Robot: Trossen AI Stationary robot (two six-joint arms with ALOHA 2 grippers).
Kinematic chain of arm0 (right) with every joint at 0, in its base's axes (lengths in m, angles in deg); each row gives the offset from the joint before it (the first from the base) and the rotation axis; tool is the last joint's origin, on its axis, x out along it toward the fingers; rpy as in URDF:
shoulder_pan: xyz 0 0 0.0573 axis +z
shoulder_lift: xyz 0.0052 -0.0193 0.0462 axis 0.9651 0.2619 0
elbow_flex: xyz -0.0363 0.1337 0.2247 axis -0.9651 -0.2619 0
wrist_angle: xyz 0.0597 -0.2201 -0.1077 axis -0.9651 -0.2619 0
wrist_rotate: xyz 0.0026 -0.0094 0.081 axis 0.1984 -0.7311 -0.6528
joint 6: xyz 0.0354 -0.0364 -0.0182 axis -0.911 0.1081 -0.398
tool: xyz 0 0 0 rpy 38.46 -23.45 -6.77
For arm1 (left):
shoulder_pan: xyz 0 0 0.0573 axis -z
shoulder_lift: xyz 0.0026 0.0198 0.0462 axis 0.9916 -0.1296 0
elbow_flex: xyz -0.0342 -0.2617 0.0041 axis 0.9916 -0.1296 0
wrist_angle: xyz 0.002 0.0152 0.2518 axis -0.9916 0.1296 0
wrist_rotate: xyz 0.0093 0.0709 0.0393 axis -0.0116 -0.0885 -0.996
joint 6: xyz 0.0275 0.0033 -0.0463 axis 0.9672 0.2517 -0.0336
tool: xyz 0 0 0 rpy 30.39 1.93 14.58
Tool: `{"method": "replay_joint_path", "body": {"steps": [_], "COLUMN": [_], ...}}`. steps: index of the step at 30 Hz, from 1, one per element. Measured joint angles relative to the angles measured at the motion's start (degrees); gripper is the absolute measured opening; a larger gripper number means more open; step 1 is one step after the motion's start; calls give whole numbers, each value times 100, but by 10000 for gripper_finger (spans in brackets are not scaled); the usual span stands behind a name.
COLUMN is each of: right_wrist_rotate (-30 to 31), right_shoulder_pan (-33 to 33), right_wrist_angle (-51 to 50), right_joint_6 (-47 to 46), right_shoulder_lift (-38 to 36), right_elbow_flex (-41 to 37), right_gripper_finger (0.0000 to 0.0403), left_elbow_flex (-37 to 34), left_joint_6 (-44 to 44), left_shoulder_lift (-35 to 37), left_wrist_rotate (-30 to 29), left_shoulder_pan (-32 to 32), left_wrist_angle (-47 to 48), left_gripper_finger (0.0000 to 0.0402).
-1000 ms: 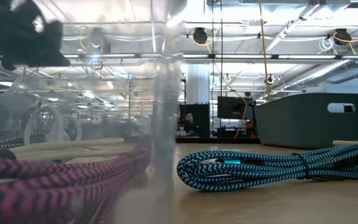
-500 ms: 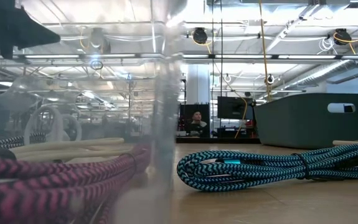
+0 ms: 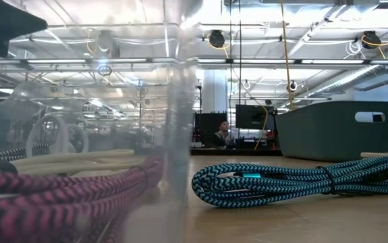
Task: Pick & Place USB Port
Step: Put the top blue charger cable into the transparent bin
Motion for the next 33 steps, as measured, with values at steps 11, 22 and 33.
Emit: {"method": "replay_joint_path", "body": {"steps": [11,22,33], "right_wrist_rotate": [-122,-119,-119], "right_shoulder_pan": [-2,65,125], "right_wrist_angle": [11,-12,38], "right_joint_6": [17,-36,117], "right_shoulder_lift": [-2,-2,-2], "right_elbow_flex": [0,4,4], "right_gripper_finger": [5,5,5], "left_elbow_flex": [736,172,-921], "left_joint_6": [5082,11743,11244], "left_shoulder_lift": [-4,-167,-90], "left_wrist_rotate": [333,4166,6926], "left_shoulder_pan": [288,-2085,-4420], "left_wrist_angle": [-3851,-9988,-11215], "left_gripper_finger": [0,0,0]}}
